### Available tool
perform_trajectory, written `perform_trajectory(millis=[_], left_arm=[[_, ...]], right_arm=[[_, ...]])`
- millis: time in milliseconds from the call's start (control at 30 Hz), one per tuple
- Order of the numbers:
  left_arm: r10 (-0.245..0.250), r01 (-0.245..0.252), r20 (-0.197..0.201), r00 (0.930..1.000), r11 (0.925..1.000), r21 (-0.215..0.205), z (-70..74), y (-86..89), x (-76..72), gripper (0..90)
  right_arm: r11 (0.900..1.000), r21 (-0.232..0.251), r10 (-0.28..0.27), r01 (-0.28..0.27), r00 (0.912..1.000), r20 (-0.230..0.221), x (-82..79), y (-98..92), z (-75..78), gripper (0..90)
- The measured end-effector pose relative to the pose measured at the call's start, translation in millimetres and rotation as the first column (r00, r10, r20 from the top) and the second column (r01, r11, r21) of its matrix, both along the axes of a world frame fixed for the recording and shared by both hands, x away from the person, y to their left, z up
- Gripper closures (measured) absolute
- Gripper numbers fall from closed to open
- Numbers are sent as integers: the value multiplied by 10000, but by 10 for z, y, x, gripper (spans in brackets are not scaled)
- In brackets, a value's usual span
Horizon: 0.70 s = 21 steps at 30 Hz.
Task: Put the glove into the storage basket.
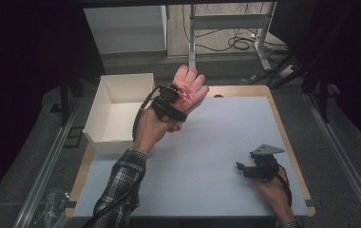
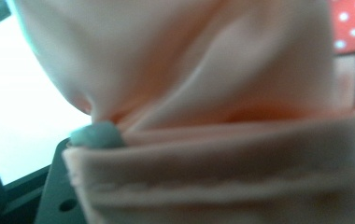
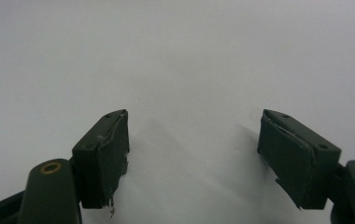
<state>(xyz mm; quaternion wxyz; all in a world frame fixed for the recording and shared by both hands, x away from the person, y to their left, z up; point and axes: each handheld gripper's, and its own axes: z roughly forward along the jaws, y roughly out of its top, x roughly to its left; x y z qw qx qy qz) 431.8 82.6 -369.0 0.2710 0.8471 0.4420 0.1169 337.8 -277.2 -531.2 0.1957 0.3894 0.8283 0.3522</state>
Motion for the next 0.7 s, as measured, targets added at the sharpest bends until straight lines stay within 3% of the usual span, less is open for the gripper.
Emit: perform_trajectory(millis=[200,367,600,700], left_arm=[[757,-756,83,9971,9971,-69,112,275,77,390],[1381,-1381,144,9903,9904,11,172,526,107,386],[2322,-2322,85,9726,9727,-43,175,959,118,381],[2733,-2733,117,9619,9619,-28,144,1091,121,378]], right_arm=[[10000,12,-8,8,10000,-16,1,0,1,251],[10000,9,2,-2,10000,0,1,-1,1,251],[10000,-2,4,-4,10000,14,2,-1,0,251],[10000,-5,2,-2,10000,15,1,-1,0,251]])
